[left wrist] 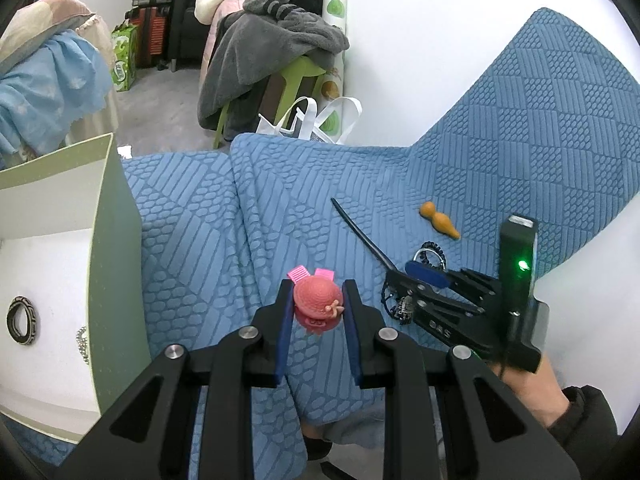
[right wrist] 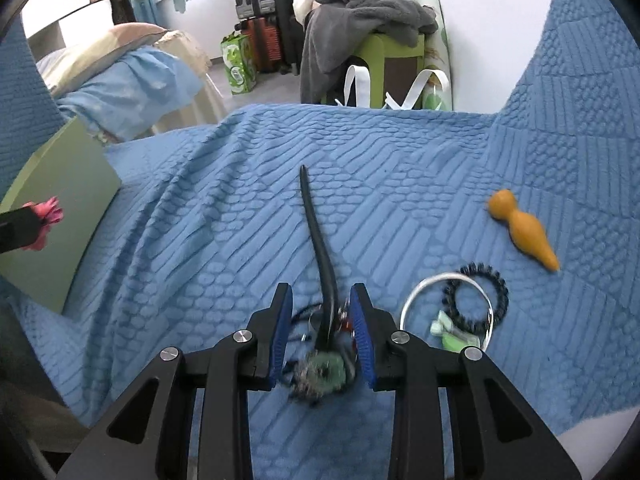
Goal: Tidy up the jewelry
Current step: 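Lift the pink hat clip with the left tool while the right tool grasps the black hairpin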
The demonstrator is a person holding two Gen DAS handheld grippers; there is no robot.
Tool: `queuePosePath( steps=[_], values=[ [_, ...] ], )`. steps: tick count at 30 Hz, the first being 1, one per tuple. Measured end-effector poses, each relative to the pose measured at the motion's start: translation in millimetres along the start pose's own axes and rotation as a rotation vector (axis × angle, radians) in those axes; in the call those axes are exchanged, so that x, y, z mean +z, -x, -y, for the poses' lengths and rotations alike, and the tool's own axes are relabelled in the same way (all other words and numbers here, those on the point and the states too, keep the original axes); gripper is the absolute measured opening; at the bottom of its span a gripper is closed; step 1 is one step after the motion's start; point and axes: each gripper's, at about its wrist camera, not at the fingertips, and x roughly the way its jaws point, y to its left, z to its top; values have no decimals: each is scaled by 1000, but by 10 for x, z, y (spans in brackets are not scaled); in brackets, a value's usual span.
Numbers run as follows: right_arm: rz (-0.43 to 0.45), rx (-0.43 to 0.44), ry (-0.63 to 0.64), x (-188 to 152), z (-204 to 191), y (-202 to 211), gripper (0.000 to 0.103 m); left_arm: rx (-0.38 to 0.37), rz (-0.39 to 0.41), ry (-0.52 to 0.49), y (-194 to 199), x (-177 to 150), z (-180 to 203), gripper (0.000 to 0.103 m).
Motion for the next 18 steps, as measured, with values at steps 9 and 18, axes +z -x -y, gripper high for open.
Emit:
queuePosePath(
  steps=[9, 18],
  values=[
    [-37, -44, 33, 59, -41, -207, 8, 10, 1, 21, 11, 29, -76, 24],
    [25, -11, -71, 227, -60, 216, 5, 81, 42, -29, 215, 105, -47, 24]
  ],
)
